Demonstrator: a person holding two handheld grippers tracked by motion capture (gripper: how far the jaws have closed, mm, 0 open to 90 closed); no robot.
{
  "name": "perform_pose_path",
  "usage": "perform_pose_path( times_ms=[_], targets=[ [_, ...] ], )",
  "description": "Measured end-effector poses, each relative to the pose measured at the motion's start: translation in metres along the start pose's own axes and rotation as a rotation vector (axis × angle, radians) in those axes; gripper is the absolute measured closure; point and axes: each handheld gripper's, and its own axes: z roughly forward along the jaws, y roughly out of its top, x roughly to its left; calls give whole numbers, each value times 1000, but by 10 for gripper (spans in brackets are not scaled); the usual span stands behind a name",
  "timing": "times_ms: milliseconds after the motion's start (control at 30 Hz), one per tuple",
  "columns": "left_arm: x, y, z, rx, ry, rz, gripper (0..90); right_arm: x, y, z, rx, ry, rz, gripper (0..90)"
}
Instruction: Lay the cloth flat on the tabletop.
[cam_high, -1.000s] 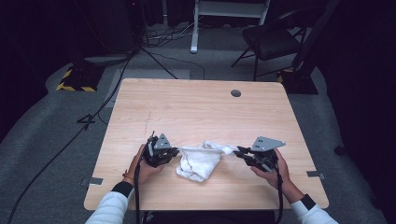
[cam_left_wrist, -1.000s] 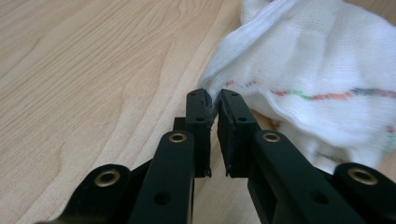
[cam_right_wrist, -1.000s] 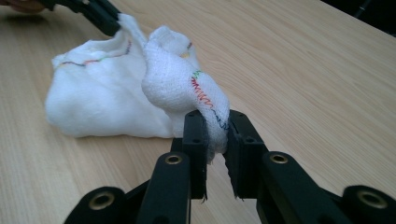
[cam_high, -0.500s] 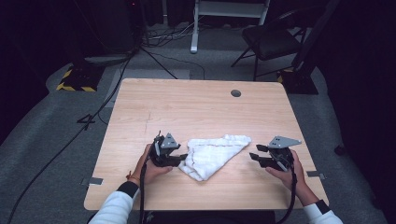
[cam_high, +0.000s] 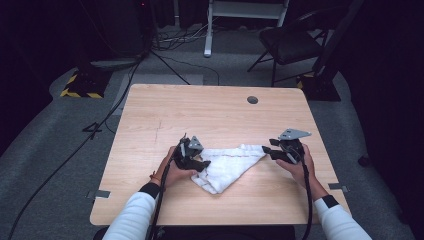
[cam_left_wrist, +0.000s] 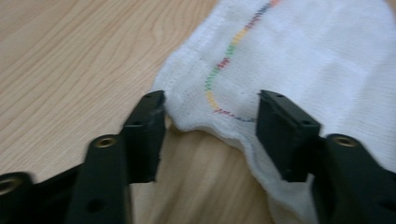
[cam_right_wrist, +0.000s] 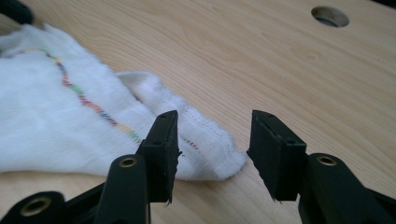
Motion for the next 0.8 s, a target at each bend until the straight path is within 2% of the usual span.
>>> perform_pose_path(
  times_ms=[67, 133, 200, 233, 400, 433, 533, 600, 800],
  targets=[
    [0, -1, -2, -2, -23, 15, 605, -2, -2, 10, 31, 2, 1, 518],
    [-1, -2, -5, -7, -21, 26, 743, -2, -4, 16, 76, 3, -10, 512],
    [-3, -2, -10, -33, -2, 46, 828, -2, -7, 18, 107, 7, -4, 511],
    [-4, -1, -13, -50, -6, 55, 859, -3, -8, 18, 115, 5, -3, 510],
    [-16, 3, -25, -102, -40, 109, 888, -6, -12, 19, 145, 7, -1, 511],
    [-19, 3, -26, -110, -51, 116, 888, -7, -13, 19, 146, 12, 10, 506],
    [-31, 5, -29, -113, -85, 157, 889, -11, -14, 16, 153, 7, 23, 490],
    [-42, 6, -30, -127, -115, 174, 889, -13, -16, 14, 154, 5, 30, 487],
    [-86, 14, -27, -137, -201, 291, 889, -21, -19, 5, 155, -11, 41, 465]
  ],
)
